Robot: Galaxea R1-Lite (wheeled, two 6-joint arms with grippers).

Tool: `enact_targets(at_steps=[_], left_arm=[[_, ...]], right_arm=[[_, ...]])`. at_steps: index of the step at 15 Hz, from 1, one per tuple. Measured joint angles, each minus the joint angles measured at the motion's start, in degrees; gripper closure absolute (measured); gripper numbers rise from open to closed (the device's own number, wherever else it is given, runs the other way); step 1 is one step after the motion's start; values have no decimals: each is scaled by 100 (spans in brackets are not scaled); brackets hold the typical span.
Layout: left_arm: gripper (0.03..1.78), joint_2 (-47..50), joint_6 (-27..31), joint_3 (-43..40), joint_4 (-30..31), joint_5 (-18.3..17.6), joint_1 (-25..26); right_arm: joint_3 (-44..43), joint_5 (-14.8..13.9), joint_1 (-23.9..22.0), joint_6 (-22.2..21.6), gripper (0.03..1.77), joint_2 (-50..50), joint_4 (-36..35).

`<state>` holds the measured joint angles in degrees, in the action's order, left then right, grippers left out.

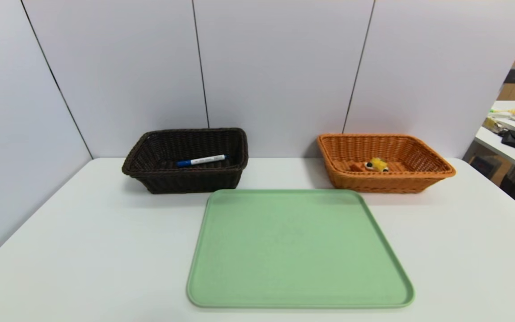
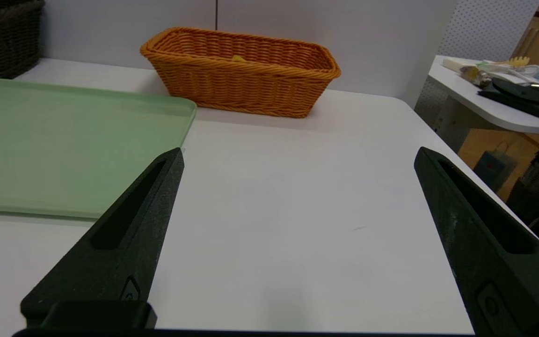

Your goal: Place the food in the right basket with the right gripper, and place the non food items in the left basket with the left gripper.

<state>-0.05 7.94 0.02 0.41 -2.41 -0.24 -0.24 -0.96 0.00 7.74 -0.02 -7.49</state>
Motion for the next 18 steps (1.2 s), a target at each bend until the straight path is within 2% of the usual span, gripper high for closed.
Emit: enact_targets(at_steps=[3, 4, 5, 9, 13, 18], left_arm=[[12, 2, -4, -2, -12, 7, -5], [12, 2, -41, -2, -26, 5, -5], [12, 2, -108, -2, -34, 11, -5], [12, 2, -267, -2, -51, 21, -2], [12, 2, -282, -2, -51, 40, -2], [12, 2, -306, -2, -52, 41, 0]], right_arm=[[20, 639, 0, 0, 10, 0, 33], [22, 763, 0, 0, 10, 0, 10], [22, 755, 0, -6, 10, 0, 32], [24, 391, 0, -11, 10, 0, 444], [24, 372, 0, -35, 10, 2, 773], [24, 361, 0, -155, 10, 2, 801]])
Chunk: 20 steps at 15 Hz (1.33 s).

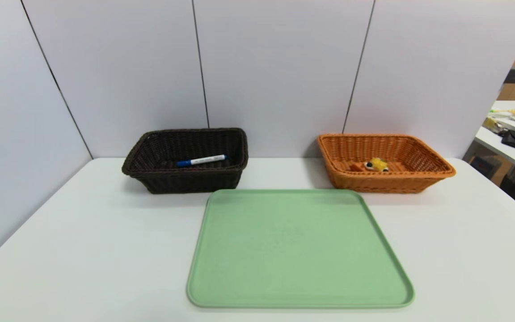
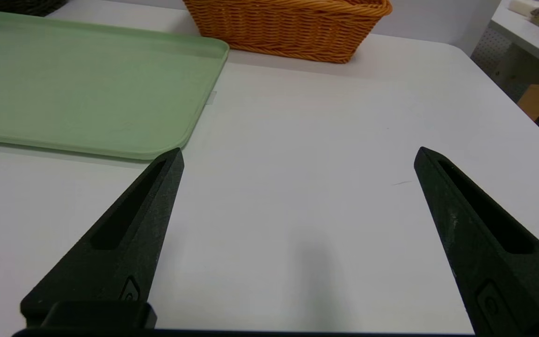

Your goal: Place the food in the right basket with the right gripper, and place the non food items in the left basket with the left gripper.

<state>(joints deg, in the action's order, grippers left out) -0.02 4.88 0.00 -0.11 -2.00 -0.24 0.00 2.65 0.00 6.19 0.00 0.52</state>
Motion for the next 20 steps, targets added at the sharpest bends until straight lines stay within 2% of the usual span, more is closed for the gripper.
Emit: enact_targets(at_steps=[8, 14, 18, 20], left_arm=[[12, 0, -30, 0, 21, 112, -2], [12, 0, -575, 0, 41, 127, -2], [12, 0, -803, 0, 46, 274, -2], [12, 0, -898, 0, 46, 274, -2]], right_arm=[[0, -50, 0, 41, 10, 0, 0], [0, -54, 2, -72, 10, 0, -6], [0, -108, 2, -535, 10, 0, -34], [0, -144, 2, -592, 10, 0, -41]])
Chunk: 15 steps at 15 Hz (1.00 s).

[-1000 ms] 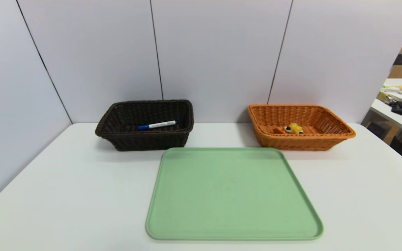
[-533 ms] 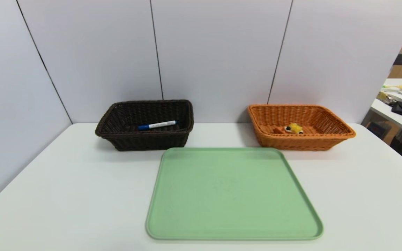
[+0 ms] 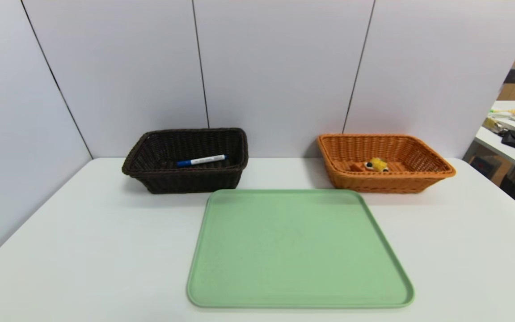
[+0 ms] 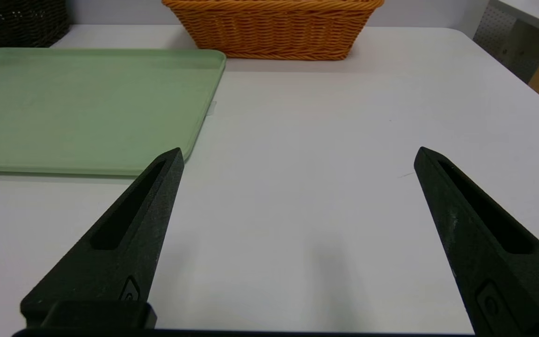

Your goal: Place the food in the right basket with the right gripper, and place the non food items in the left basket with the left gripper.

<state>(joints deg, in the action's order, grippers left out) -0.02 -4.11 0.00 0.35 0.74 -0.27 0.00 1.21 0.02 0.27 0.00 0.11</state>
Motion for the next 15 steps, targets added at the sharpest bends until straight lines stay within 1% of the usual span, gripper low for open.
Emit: enact_targets(at_steps=[15], left_arm=[[12, 0, -18, 0, -5, 11, 0]], right_arm=[[0, -2, 2, -5, 10, 0, 2]])
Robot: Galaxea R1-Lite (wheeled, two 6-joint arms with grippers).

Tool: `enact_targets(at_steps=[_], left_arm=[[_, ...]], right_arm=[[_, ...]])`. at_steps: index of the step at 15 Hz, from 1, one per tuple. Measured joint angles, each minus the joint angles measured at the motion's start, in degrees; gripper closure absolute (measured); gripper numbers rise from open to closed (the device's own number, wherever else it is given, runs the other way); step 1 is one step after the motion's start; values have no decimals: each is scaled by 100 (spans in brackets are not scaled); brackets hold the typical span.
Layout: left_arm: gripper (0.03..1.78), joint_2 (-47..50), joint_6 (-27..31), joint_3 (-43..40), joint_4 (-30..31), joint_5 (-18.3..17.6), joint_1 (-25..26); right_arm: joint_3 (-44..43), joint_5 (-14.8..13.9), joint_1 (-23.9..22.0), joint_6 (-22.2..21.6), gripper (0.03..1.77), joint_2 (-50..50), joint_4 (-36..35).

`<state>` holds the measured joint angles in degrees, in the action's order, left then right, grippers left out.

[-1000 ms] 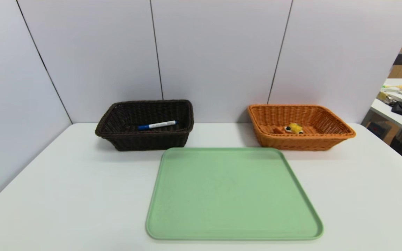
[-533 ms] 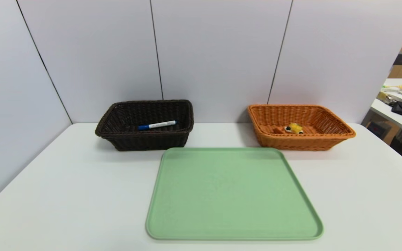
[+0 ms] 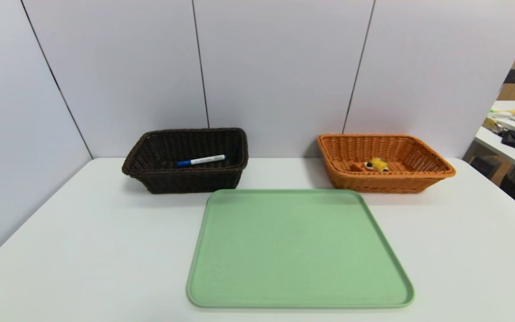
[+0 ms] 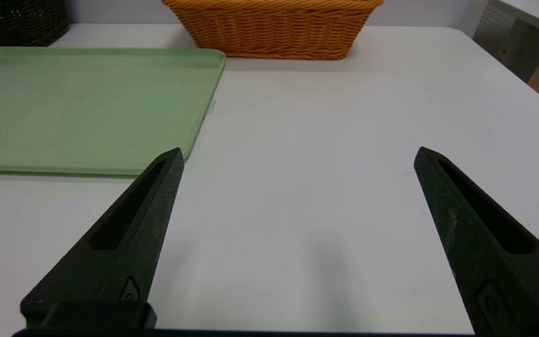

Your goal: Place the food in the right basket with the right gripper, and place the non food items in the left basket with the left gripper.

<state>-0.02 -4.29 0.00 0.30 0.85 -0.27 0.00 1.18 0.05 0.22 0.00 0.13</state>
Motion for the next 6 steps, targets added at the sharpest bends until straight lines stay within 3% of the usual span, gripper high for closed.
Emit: enact_targets(at_steps=[6], left_arm=[[12, 0, 2, 0, 0, -1, 0]], right_arm=[[0, -128, 0, -204, 10, 0, -6]])
